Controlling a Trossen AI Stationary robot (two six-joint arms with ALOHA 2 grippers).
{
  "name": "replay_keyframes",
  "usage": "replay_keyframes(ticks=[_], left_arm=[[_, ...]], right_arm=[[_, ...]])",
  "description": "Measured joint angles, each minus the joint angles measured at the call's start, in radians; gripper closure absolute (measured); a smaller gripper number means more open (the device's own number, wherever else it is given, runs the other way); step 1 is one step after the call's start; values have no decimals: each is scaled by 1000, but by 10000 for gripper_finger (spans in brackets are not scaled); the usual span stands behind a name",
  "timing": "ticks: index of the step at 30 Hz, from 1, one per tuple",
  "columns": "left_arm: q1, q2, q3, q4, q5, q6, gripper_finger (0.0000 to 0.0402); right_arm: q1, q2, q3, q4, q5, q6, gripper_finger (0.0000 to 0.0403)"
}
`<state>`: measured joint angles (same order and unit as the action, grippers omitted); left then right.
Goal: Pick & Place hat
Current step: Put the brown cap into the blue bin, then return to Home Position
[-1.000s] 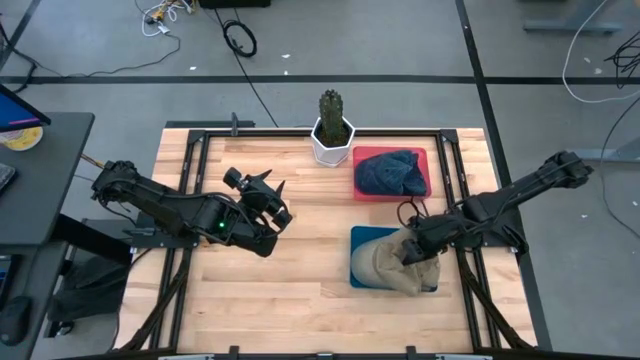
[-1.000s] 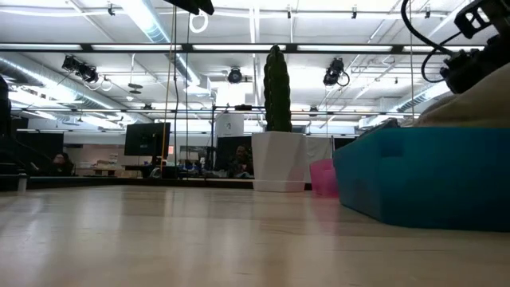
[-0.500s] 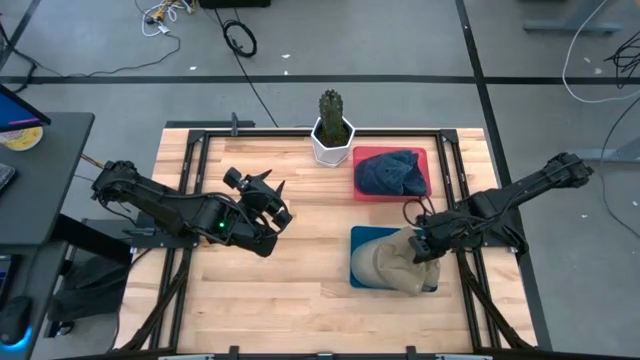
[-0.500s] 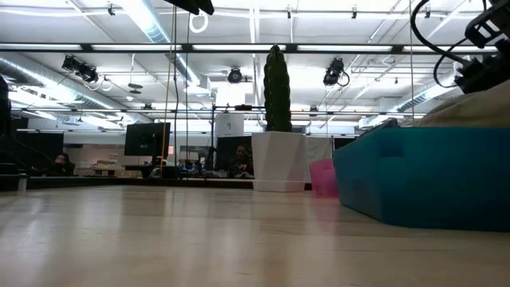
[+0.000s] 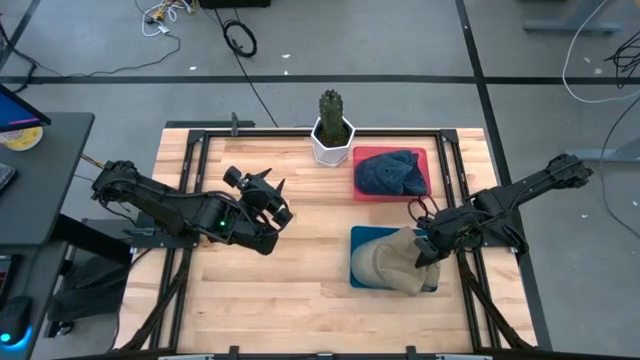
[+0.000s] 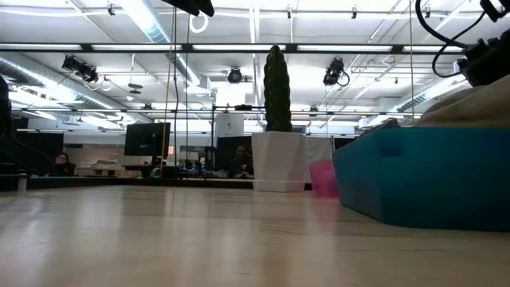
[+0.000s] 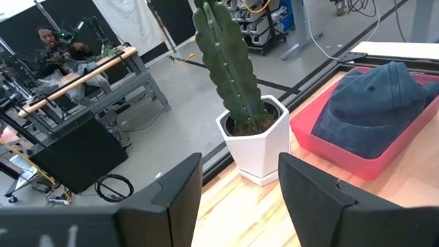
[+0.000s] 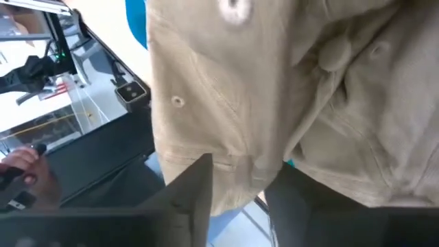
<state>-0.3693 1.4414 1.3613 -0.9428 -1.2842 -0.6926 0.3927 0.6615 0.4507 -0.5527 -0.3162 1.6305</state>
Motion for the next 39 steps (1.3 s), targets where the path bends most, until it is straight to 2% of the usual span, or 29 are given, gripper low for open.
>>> replay_keyframes(ticks=[10, 16, 24, 32, 36, 39], left_arm=[[2, 0, 0, 11, 6, -3, 207], [2, 0, 0, 31, 6, -2, 207], [2, 0, 0, 33, 19, -2, 207], [2, 0, 0, 24, 85, 31, 207], [2, 0, 0, 24, 109, 26, 207], [2, 0, 0, 33, 132, 23, 210]], right_arm=[[-9, -2, 1, 138, 117, -79, 195], [-25, -2, 1, -92, 70, -24, 194], [-24, -3, 55, -141, 36, -46, 204], [-24, -3, 274, -562, 69, -155, 223], [-24, -8, 401, -750, 134, -220, 232], [-24, -11, 501, -813, 220, -285, 236]])
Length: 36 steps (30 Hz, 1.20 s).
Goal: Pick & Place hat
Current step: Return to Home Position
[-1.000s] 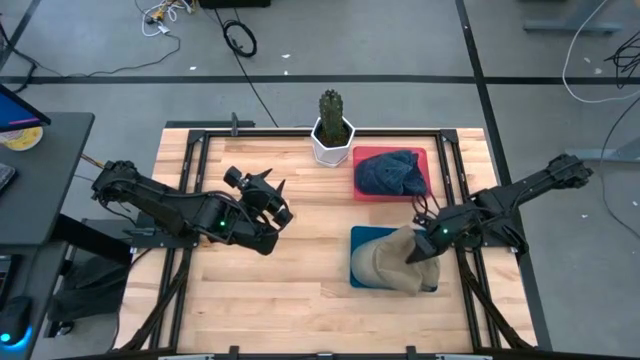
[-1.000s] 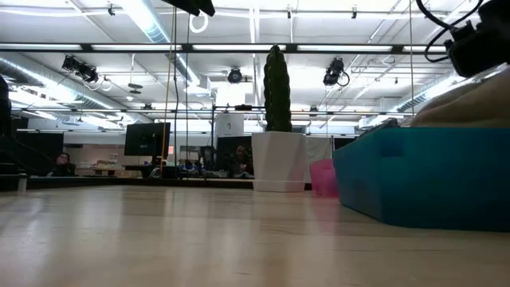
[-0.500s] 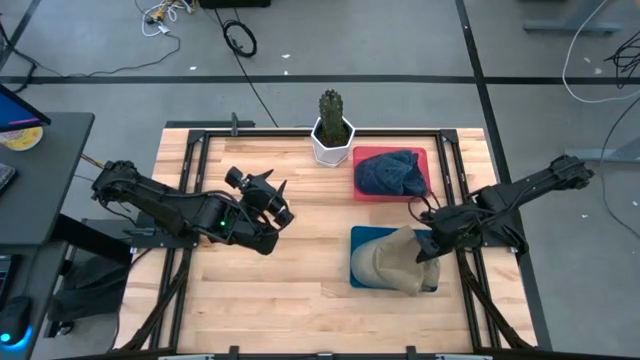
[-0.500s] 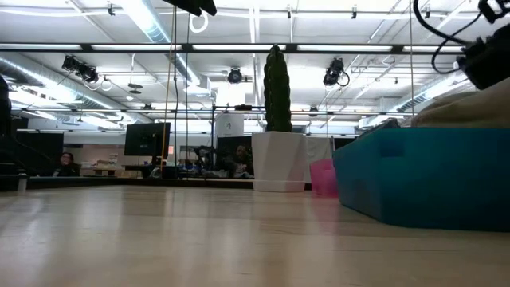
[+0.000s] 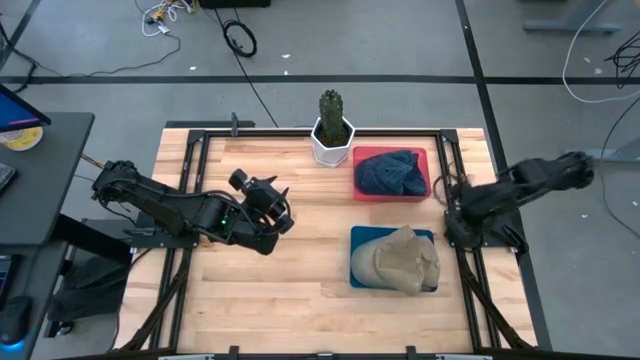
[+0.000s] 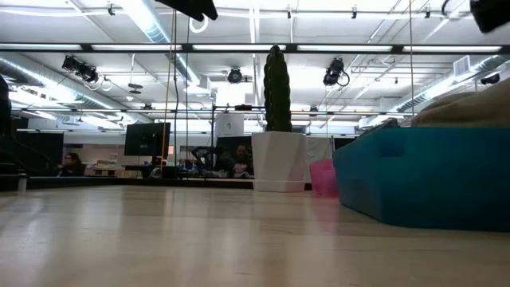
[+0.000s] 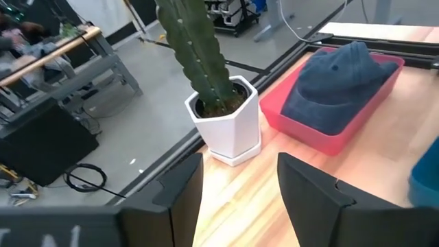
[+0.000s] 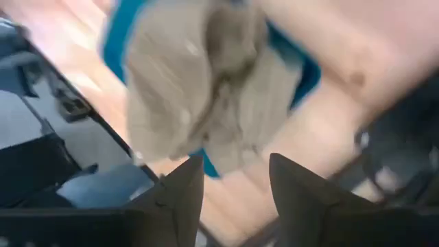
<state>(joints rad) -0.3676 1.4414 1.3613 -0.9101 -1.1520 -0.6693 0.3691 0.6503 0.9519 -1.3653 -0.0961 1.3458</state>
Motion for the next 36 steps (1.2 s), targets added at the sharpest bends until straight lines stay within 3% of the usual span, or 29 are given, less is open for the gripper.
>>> replay_keyframes(ticks=[5, 10, 16, 22, 29, 36], left_arm=[[7, 0, 0, 15, 39, 1, 234], [51, 0, 0, 51, 168, 60, 297], [130, 0, -65, 434, 389, 332, 392], [227, 0, -210, 899, 629, 495, 398], [348, 0, -362, 1266, 840, 498, 398], [411, -26, -474, 1514, 913, 492, 399]], right_arm=[[0, -10, 109, -11, 155, -109, 235], [0, -15, 116, -41, 118, -167, 234], [0, -15, 116, -114, 106, -184, 234], [0, -15, 116, -185, 166, -196, 234], [0, -15, 115, -205, 223, -286, 234], [0, -15, 115, -160, 282, -386, 234]])
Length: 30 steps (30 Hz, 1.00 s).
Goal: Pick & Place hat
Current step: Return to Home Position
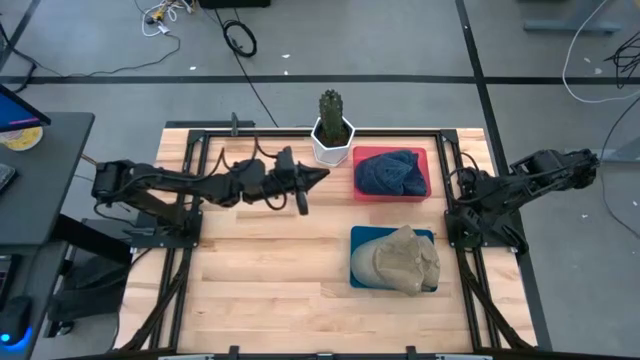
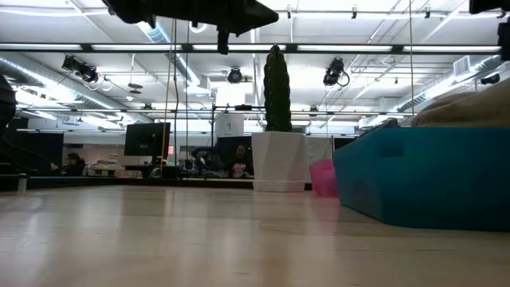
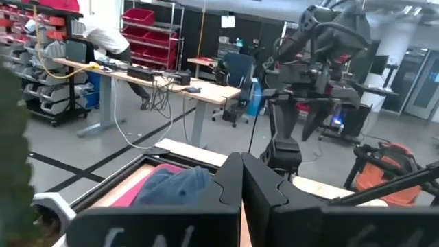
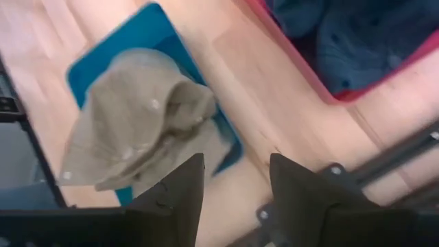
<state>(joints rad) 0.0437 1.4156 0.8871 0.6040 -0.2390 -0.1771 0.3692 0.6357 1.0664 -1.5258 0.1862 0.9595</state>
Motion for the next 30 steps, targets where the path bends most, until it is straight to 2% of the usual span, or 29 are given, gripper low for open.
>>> replay_keyframes(ticks=[3, 9, 19, 30], left_arm=[[7, -44, -36, 11, 0, 5, 399], [21, -216, -144, 17, 1, 16, 399], [27, -522, -417, 30, -6, -53, 399], [25, -787, -672, 49, 7, -153, 399]], right_arm=[[0, 0, 0, 33, 15, -4, 234], [0, 0, 0, 42, 17, 21, 234], [0, 1, 0, 43, 17, 59, 234], [0, 2, 0, 44, 42, 64, 234]])
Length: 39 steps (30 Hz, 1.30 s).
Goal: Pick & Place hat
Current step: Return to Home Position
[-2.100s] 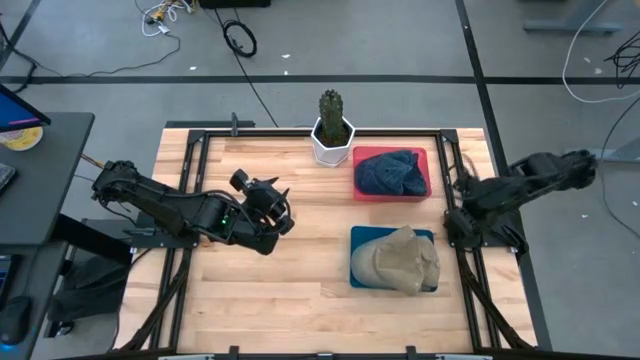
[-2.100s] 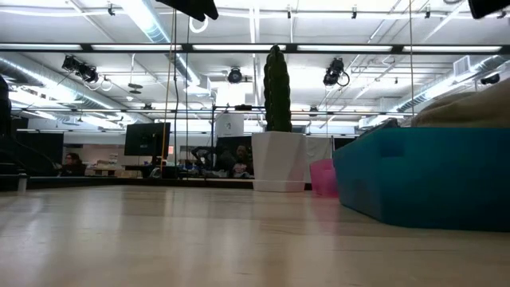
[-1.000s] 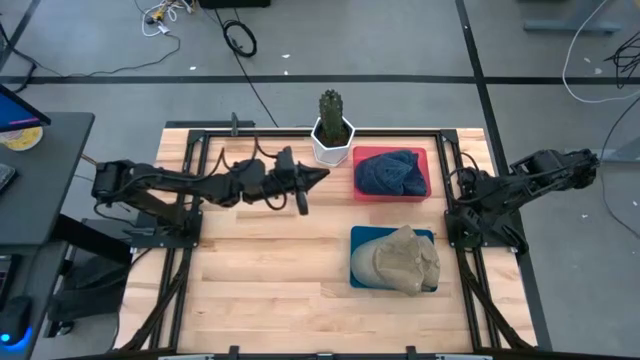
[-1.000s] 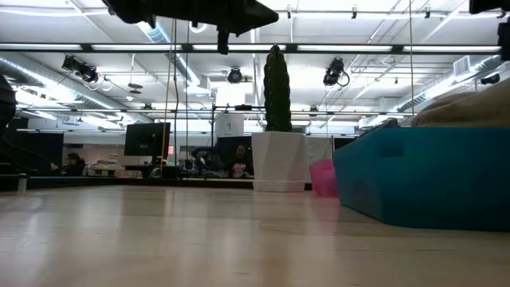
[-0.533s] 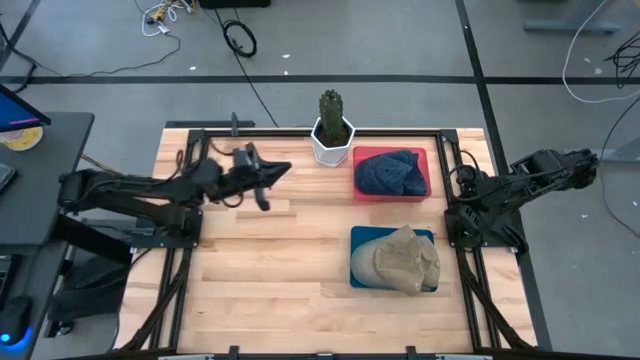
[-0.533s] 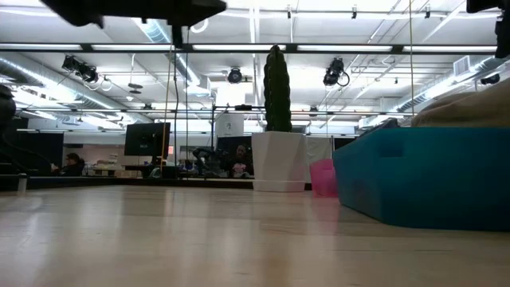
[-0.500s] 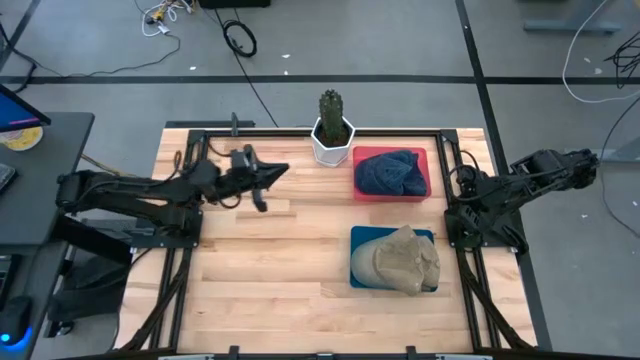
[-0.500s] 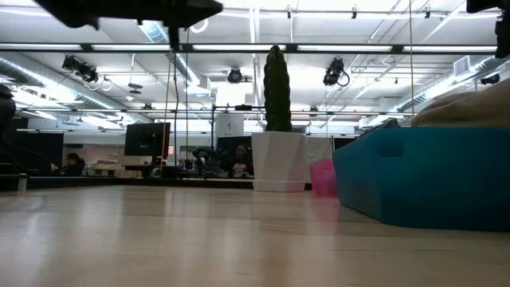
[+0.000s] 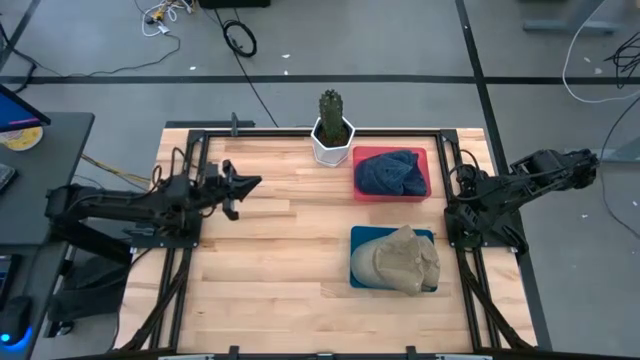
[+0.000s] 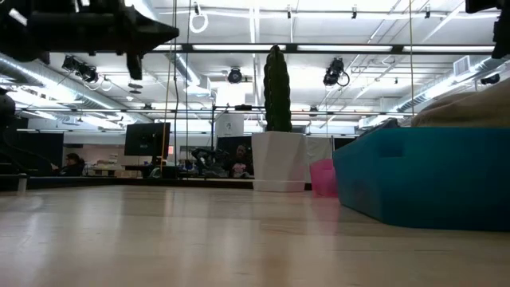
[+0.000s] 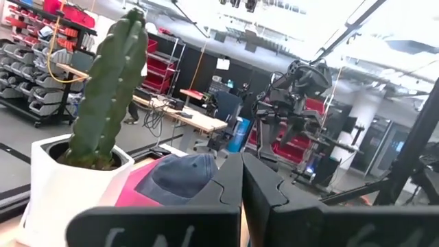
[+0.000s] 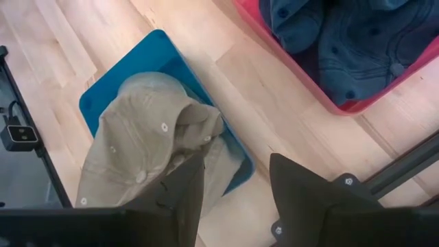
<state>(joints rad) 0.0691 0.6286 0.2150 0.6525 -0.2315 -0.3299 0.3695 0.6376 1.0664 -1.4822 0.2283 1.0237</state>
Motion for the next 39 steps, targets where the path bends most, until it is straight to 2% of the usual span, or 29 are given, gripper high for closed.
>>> replay_keyframes(ticks=[9, 17, 28, 39], left_arm=[[-1, -165, -144, 43, 0, -39, 399], [-1, -270, -203, 37, 27, -53, 399], [-2, -401, -206, -57, 72, -26, 399], [-2, -562, -206, -191, 73, 8, 399]], right_arm=[[0, 0, 0, 0, 0, 54, 234], [0, 0, 0, 0, 0, 95, 234], [0, 1, 0, 0, 0, 126, 234], [0, 1, 0, 0, 0, 144, 234]])
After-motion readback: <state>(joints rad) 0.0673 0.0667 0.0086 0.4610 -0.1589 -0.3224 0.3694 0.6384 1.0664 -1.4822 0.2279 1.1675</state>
